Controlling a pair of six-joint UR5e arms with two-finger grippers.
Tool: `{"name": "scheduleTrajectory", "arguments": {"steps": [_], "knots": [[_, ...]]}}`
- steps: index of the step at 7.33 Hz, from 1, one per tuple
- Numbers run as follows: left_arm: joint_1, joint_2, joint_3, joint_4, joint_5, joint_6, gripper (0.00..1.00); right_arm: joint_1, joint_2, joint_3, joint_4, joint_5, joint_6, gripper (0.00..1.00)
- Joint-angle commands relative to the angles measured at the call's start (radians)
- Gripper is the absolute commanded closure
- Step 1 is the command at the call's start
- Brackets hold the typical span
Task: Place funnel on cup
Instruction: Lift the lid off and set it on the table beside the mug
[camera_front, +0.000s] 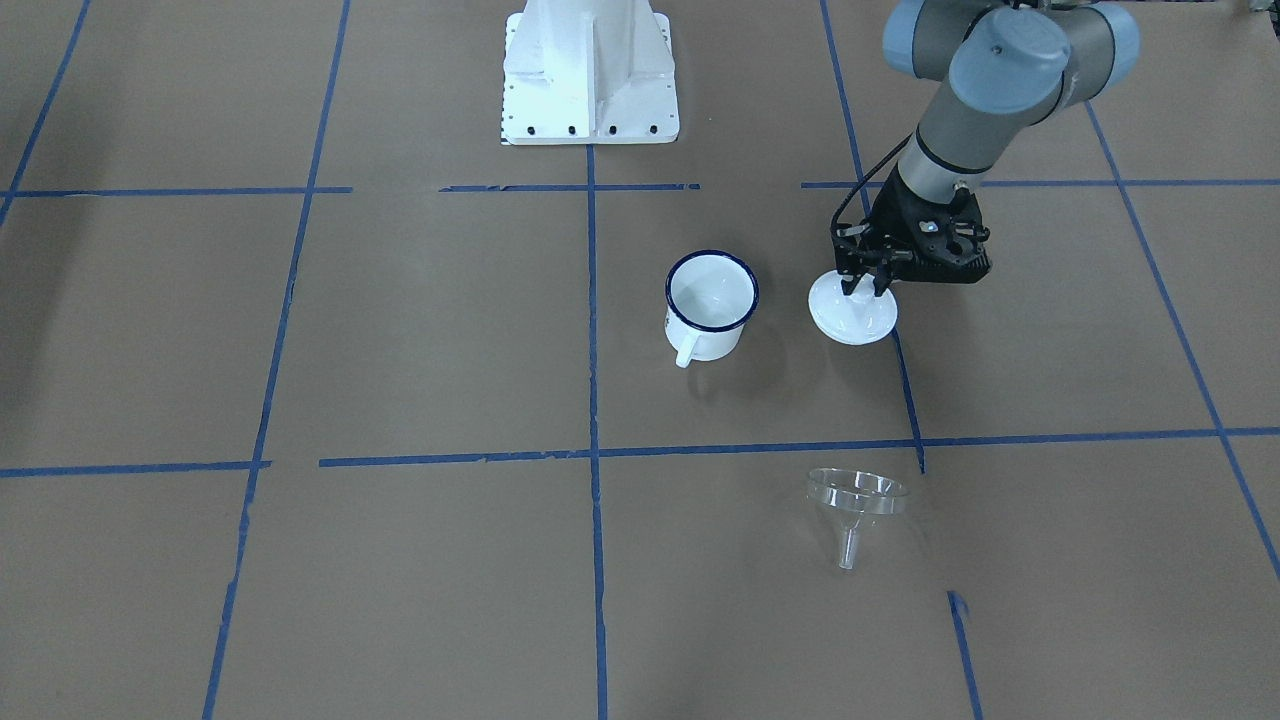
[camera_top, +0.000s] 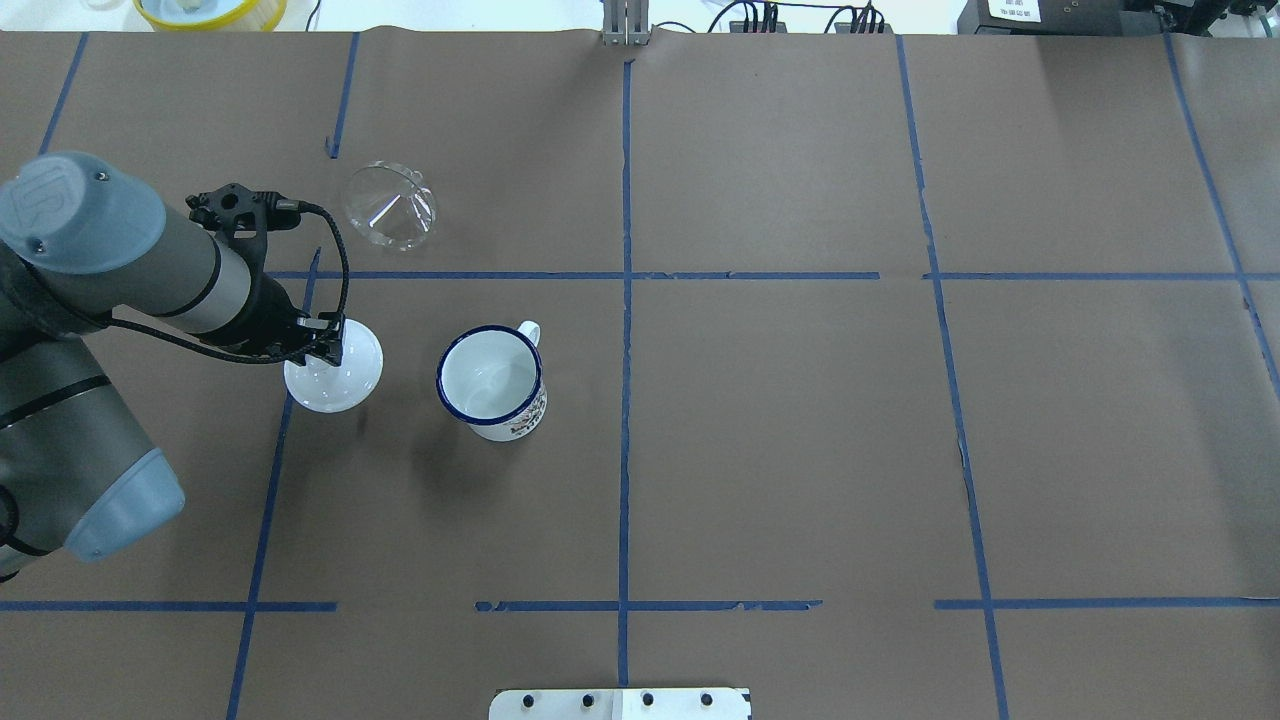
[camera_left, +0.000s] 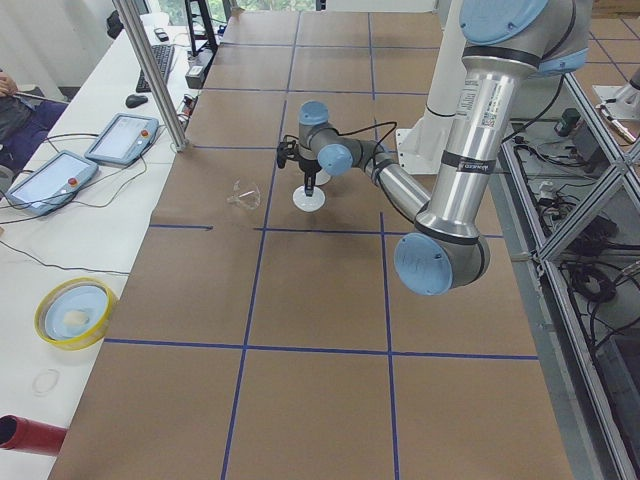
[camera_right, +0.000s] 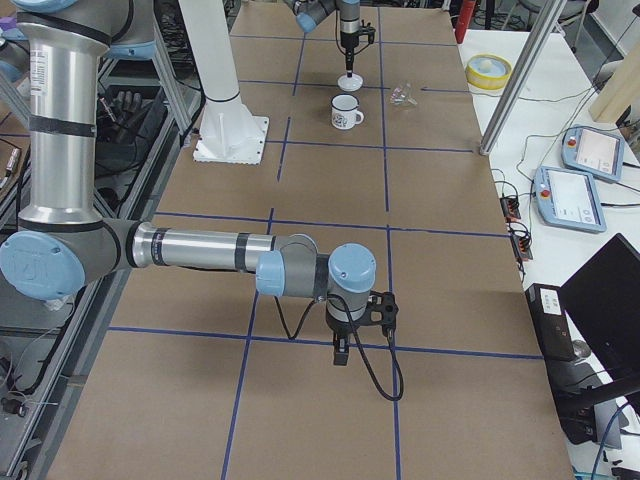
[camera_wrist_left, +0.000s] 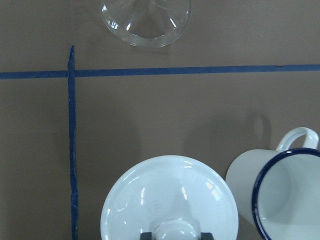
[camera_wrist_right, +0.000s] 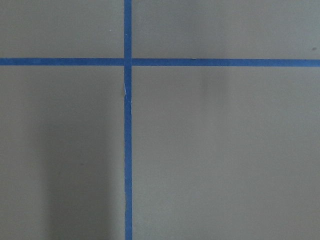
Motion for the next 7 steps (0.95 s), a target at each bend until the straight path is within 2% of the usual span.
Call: {"name": "scheduleTrajectory", "arguments": {"steps": [1, 2, 3, 4, 7], "knots": [[0.001, -0.001, 0.054, -0.04, 0.0, 0.003, 1.0, 0.0, 0.0, 0.001, 0.0, 0.0, 0.0, 0.0], [0.001, -0.003, 0.057, -0.04, 0.0, 0.006, 0.91, 0.0, 0.0, 0.001, 0.0, 0.0, 0.0, 0.0], [0.003, -0.006, 0.07, -0.039, -0.002, 0.006, 0.33, 0.0, 0.0, 0.001, 0.0, 0.0, 0.0, 0.0], [0.006, -0.013, 0.091, -0.04, -0.002, 0.004, 0.0, 0.0, 0.0, 0.001, 0.0, 0.0, 0.0, 0.0], [-0.011, -0.036, 0.047, 0.005, -0.008, -0.011, 0.0, 0.0, 0.0, 0.001, 0.0, 0.0, 0.0, 0.0]]}}
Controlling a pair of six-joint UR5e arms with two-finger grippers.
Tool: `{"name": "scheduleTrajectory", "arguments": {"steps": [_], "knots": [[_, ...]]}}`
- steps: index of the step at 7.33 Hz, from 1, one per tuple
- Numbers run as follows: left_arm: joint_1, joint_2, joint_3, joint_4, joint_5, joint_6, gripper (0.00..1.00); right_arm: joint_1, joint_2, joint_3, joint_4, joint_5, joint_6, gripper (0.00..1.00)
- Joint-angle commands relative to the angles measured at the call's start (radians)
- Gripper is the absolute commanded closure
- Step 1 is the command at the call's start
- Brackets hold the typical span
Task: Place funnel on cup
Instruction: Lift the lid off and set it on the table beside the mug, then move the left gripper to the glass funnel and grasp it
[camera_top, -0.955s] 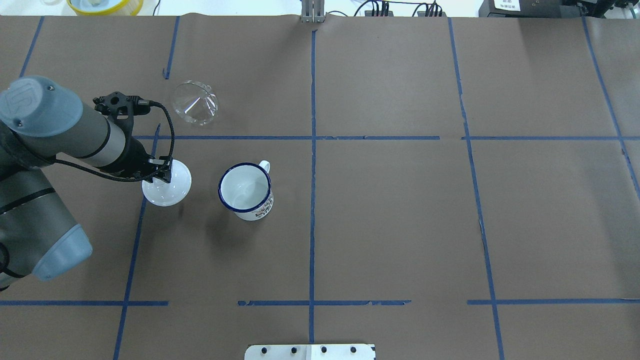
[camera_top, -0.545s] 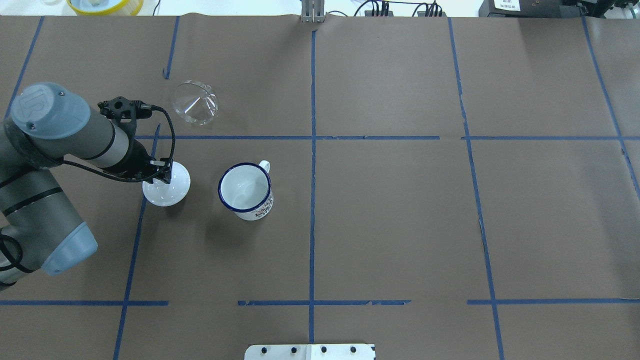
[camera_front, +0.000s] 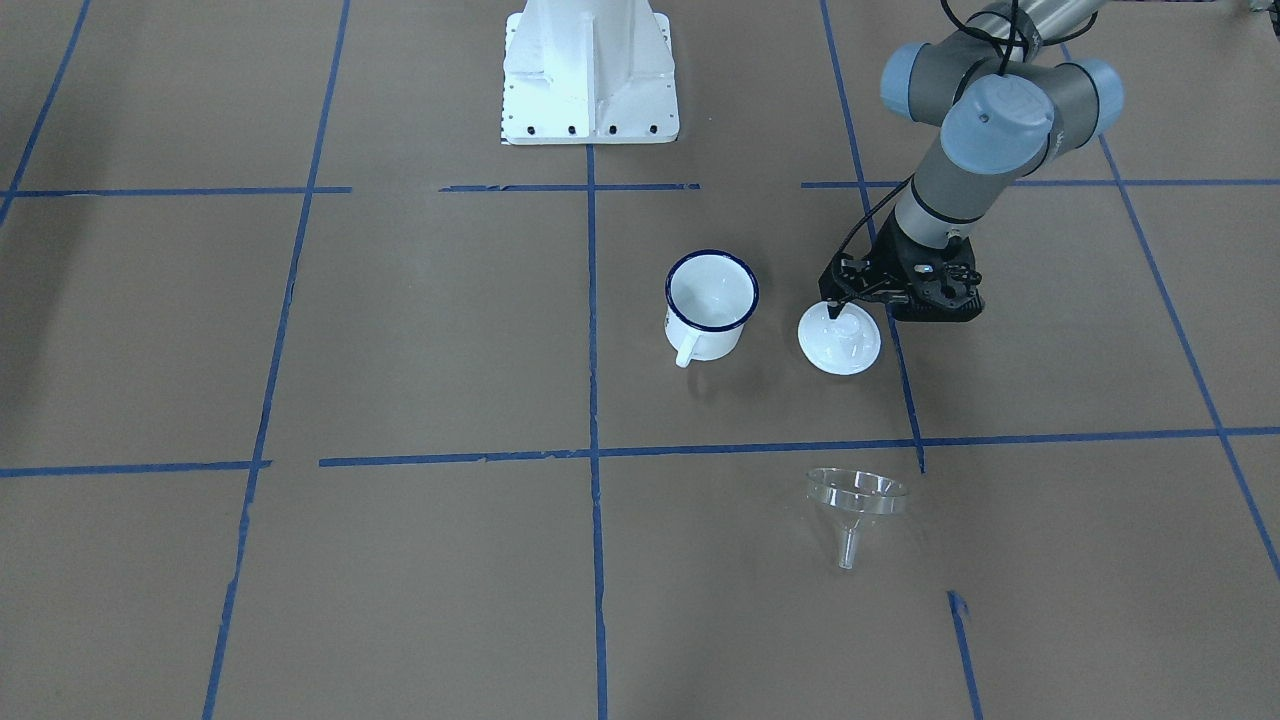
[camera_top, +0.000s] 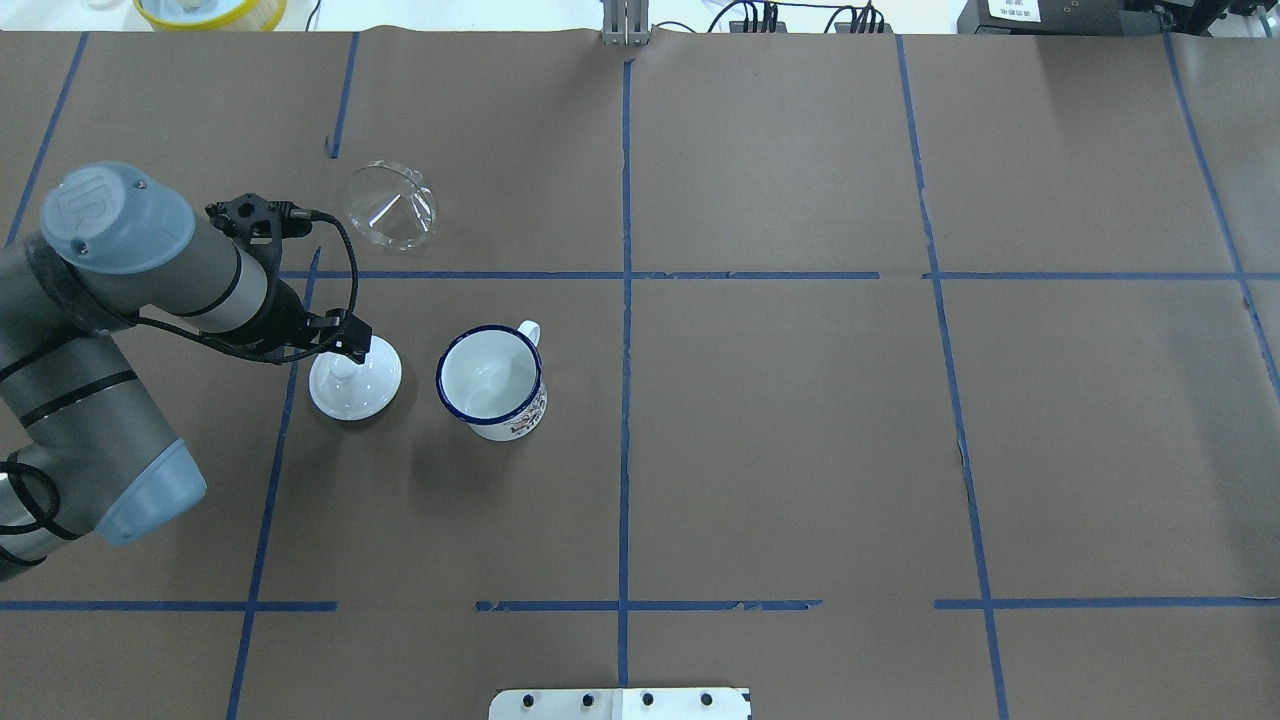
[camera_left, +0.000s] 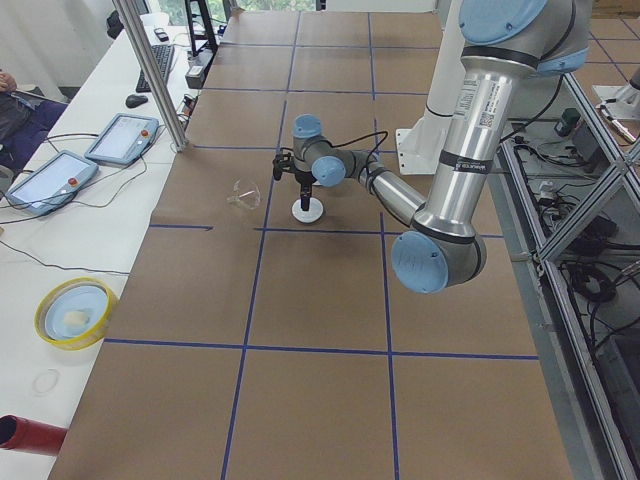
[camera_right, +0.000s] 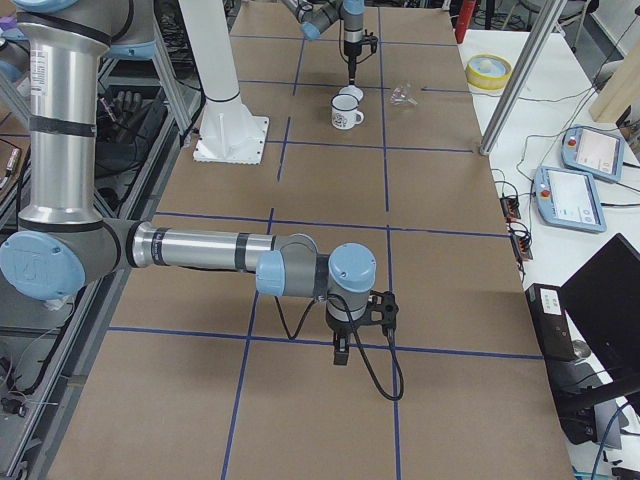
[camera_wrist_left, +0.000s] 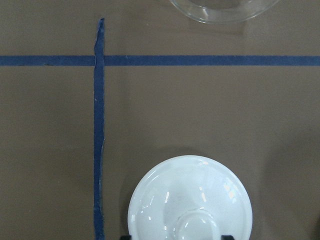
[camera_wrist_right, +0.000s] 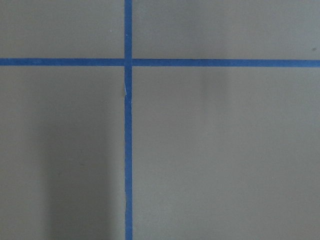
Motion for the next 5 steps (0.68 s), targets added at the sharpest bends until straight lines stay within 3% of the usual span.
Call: {"name": "scheduleTrajectory", "arguments": {"steps": [1, 3, 5], "knots": [[-0.058, -0.023, -0.015, 0.02, -0.005, -0.129, 0.0, 0.0, 0.0, 0.0, 0.0, 0.0, 0.0, 0.0], [-0.102, -0.091, 0.006, 0.013, 0.02, -0.388, 0.0, 0.0, 0.0, 0.0, 0.0, 0.0, 0.0, 0.0], [-0.101, -0.199, 0.116, -0.042, 0.179, -0.694, 0.0, 0.0, 0.0, 0.0, 0.0, 0.0, 0.0, 0.0]]}}
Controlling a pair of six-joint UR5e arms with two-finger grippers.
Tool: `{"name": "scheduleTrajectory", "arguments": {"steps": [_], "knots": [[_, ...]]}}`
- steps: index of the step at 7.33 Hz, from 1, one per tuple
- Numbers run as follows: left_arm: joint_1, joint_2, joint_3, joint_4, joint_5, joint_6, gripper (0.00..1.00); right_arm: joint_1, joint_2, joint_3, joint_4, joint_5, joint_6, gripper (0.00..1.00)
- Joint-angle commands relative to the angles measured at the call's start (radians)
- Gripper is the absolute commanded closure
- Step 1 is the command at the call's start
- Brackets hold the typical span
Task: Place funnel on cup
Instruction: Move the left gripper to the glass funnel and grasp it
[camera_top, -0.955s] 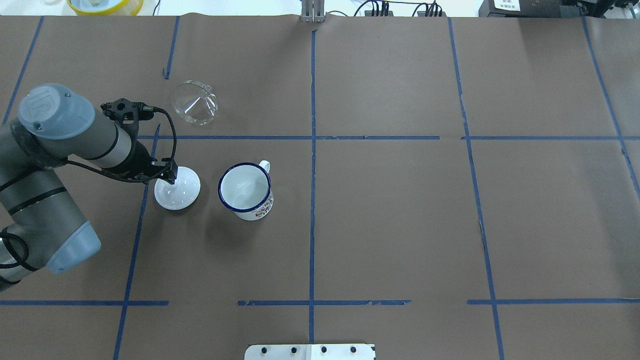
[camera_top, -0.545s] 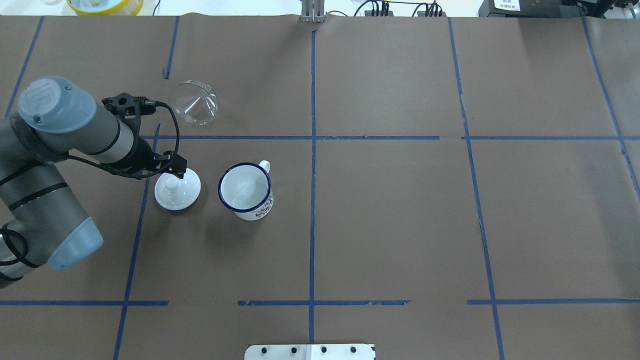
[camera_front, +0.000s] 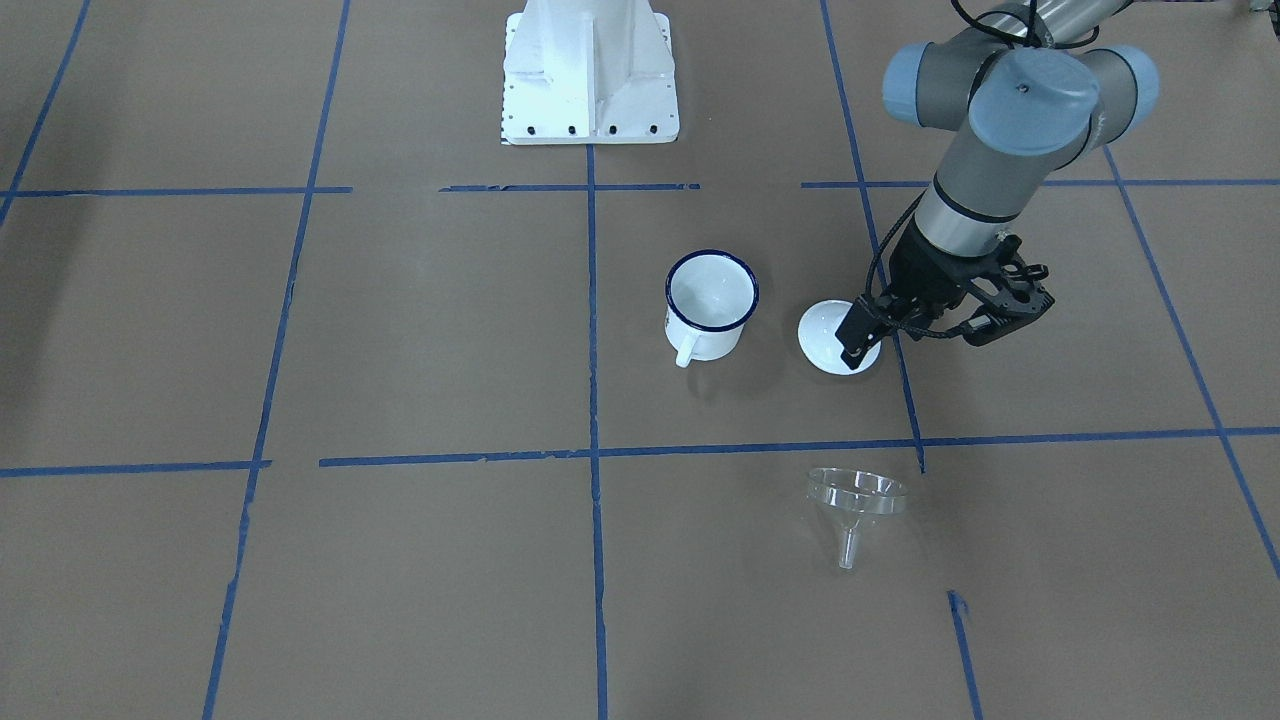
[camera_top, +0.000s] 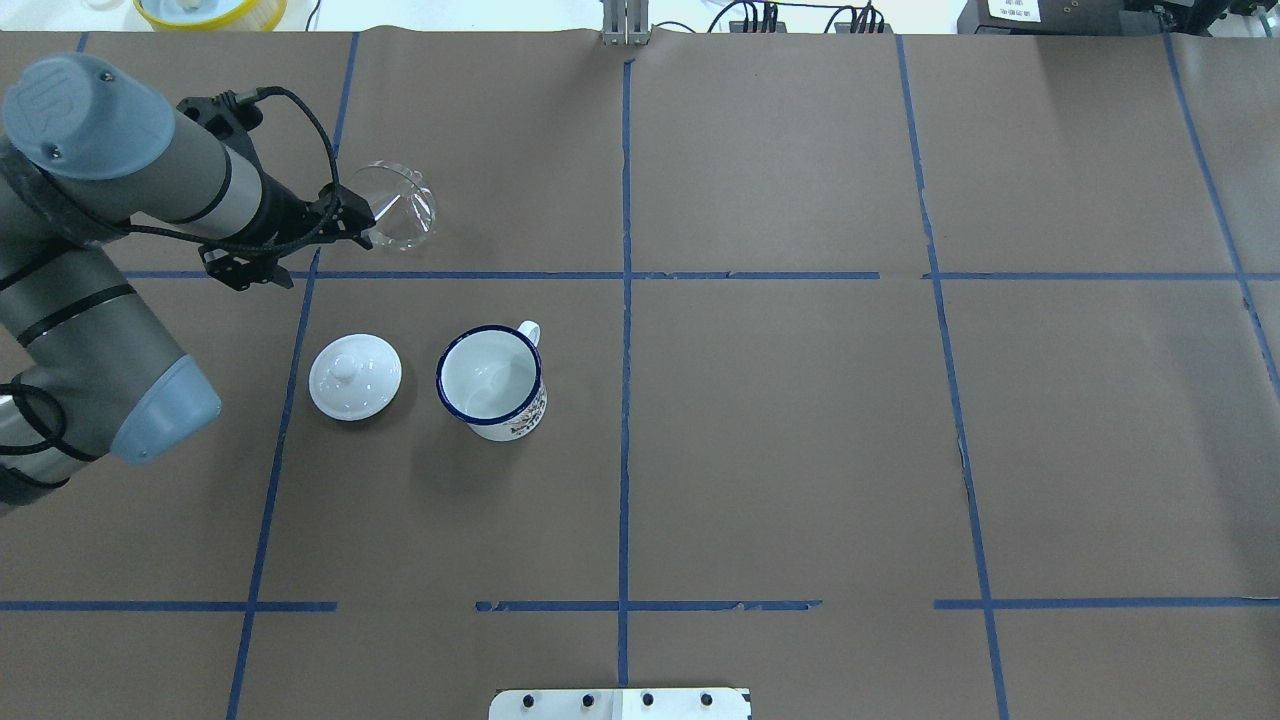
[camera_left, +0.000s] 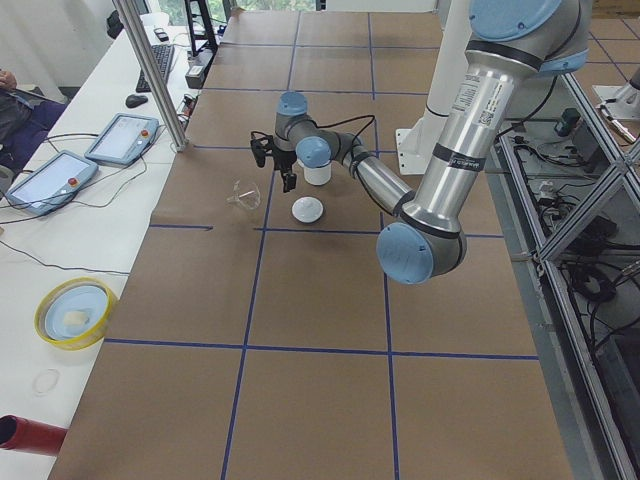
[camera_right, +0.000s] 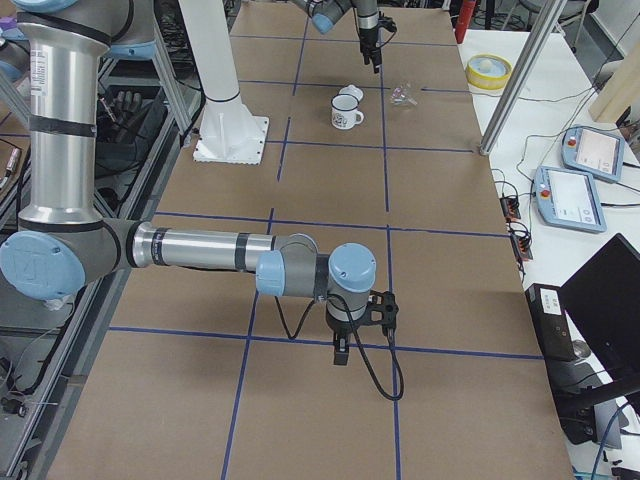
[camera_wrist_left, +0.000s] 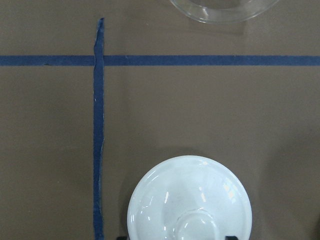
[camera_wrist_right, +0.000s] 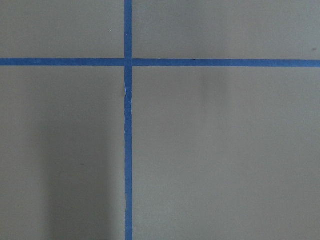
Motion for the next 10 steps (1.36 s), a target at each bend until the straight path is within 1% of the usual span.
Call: {"name": "scheduleTrajectory", "arguments": {"steps": [1, 2, 3, 4, 5, 6, 7, 8, 10], "knots": [[0.001, -0.099, 0.153, -0.161, 0.152, -0.331, 0.0, 0.0, 0.0, 0.0, 0.0, 0.0, 0.0, 0.0], [0.026, -0.143, 0.252, -0.223, 0.256, -0.416, 0.0, 0.0, 0.0, 0.0, 0.0, 0.0, 0.0, 0.0], [0.05, -0.157, 0.278, -0.256, 0.325, -0.453, 0.0, 0.0, 0.0, 0.0, 0.0, 0.0, 0.0, 0.0], [0.052, -0.159, 0.292, -0.27, 0.337, -0.457, 0.0, 0.0, 0.0, 0.0, 0.0, 0.0, 0.0, 0.0], [0.055, -0.162, 0.352, -0.303, 0.338, -0.472, 0.0, 0.0, 0.0, 0.0, 0.0, 0.0, 0.0, 0.0], [0.055, -0.164, 0.408, -0.392, 0.34, -0.483, 0.0, 0.0, 0.0, 0.0, 0.0, 0.0, 0.0, 0.0], [0.055, -0.174, 0.433, -0.406, 0.34, -0.492, 0.05, 0.0, 0.0, 0.0, 0.0, 0.0, 0.0, 0.0], [0.055, -0.191, 0.437, -0.406, 0.34, -0.492, 0.21, 0.0, 0.0, 0.0, 0.0, 0.0, 0.0, 0.0], [0.052, -0.197, 0.437, -0.405, 0.338, -0.484, 1.0, 0.0, 0.0, 0.0, 0.0, 0.0, 0.0, 0.0]]}}
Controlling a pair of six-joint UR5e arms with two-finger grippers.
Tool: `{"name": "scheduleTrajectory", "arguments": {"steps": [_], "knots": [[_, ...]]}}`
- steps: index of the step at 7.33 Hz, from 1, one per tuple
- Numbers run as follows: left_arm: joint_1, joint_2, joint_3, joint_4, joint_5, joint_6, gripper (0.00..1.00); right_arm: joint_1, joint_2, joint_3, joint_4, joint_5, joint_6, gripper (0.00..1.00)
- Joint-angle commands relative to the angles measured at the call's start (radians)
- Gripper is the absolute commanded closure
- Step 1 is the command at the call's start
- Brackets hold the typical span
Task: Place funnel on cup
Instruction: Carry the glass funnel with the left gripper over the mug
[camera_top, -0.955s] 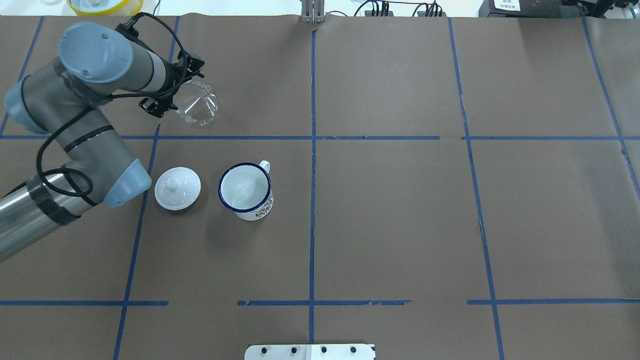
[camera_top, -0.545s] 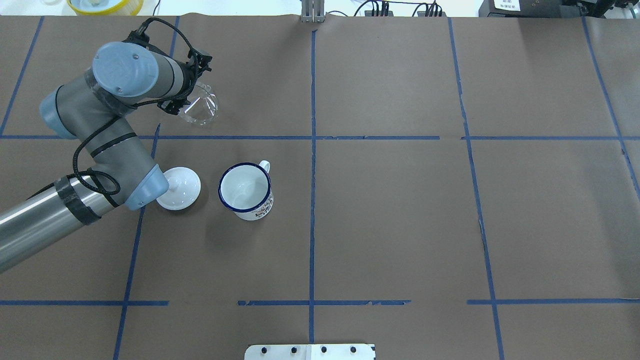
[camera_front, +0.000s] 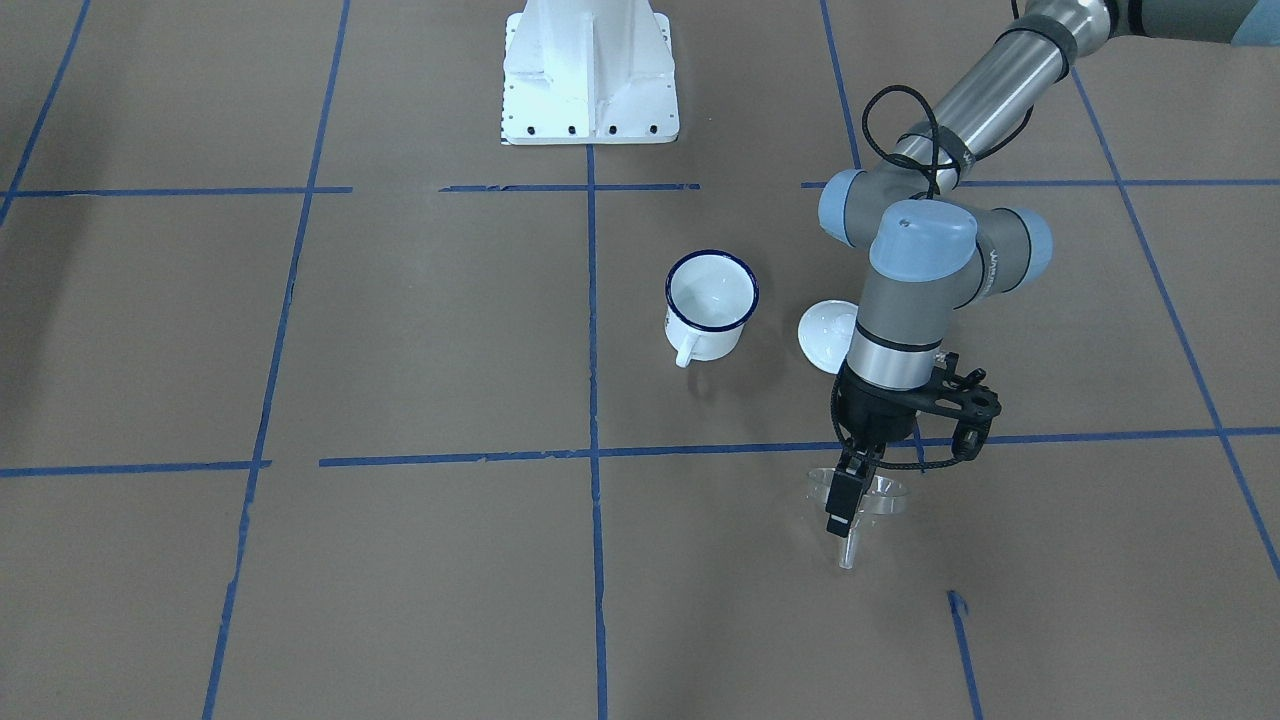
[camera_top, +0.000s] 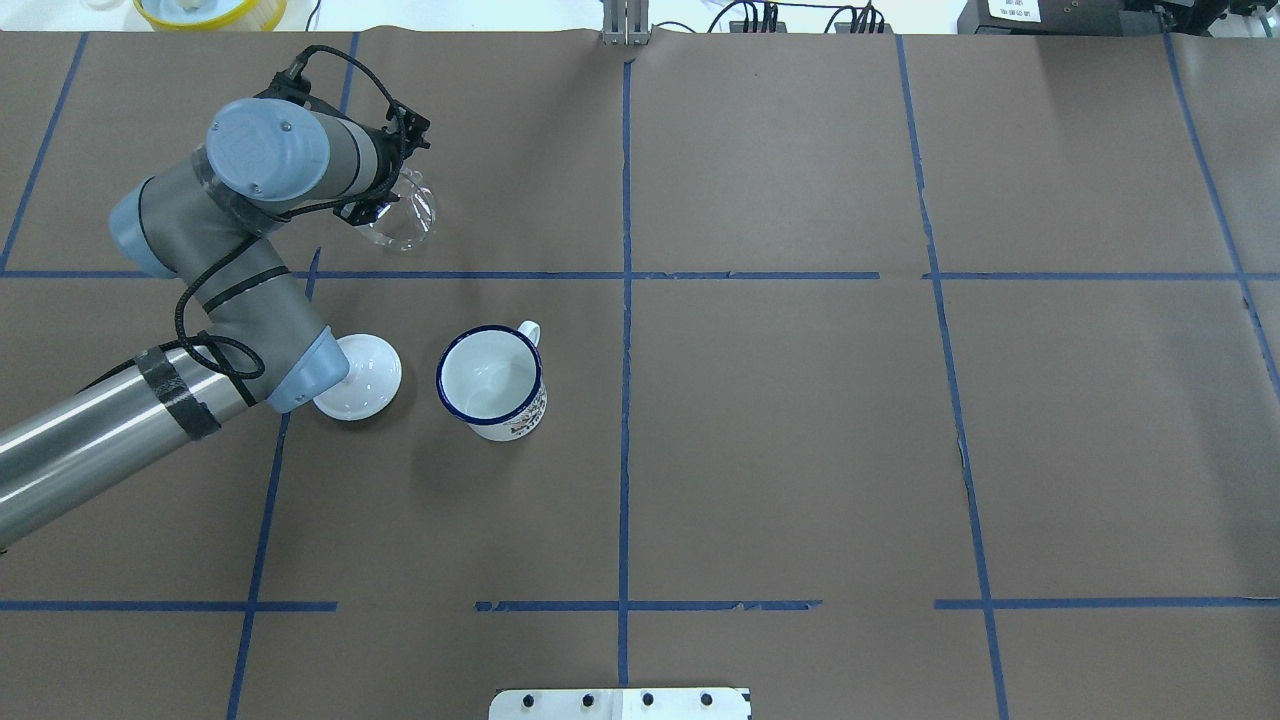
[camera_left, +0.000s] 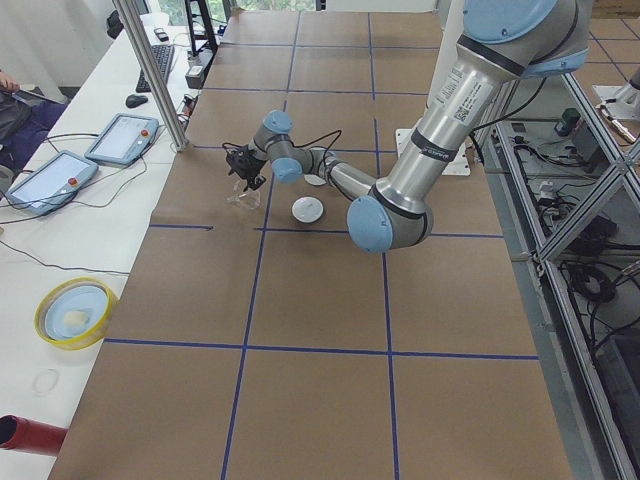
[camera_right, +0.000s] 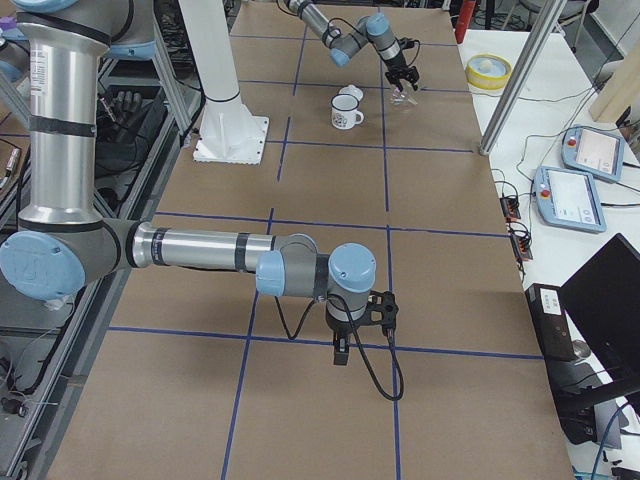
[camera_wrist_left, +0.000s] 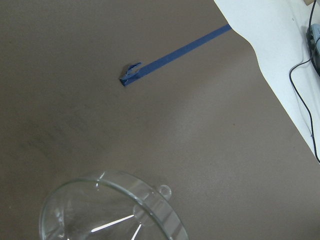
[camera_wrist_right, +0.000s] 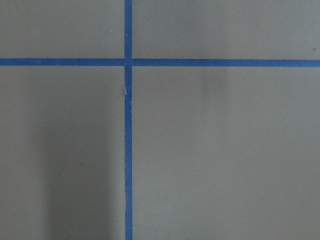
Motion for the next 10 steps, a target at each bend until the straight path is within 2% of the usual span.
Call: {"name": "scheduleTrajectory", "arguments": {"steps": [1, 3, 4, 5, 6, 8, 10], "knots": [[-0.003, -0.001, 0.002, 0.002, -0.001, 0.013, 1.0, 0.0, 0.0, 0.0, 0.0, 0.0, 0.0, 0.0], [-0.04, -0.003, -0.018, 0.013, -0.021, 0.014, 1.0, 0.0, 0.0, 0.0, 0.0, 0.0, 0.0, 0.0], [-0.085, 0.008, -0.082, 0.03, -0.108, 0.013, 1.0, 0.0, 0.0, 0.0, 0.0, 0.0, 0.0, 0.0], [-0.115, 0.011, -0.181, 0.109, -0.165, 0.013, 1.0, 0.0, 0.0, 0.0, 0.0, 0.0, 0.0, 0.0], [-0.115, 0.028, -0.297, 0.21, -0.18, 0.016, 1.0, 0.0, 0.0, 0.0, 0.0, 0.0, 0.0, 0.0], [-0.115, 0.019, -0.52, 0.527, -0.307, 0.165, 1.0, 0.0, 0.0, 0.0, 0.0, 0.0, 0.0, 0.0], [-0.104, -0.004, -0.636, 0.716, -0.317, 0.24, 1.0, 0.0, 0.0, 0.0, 0.0, 0.0, 0.0, 0.0]]}}
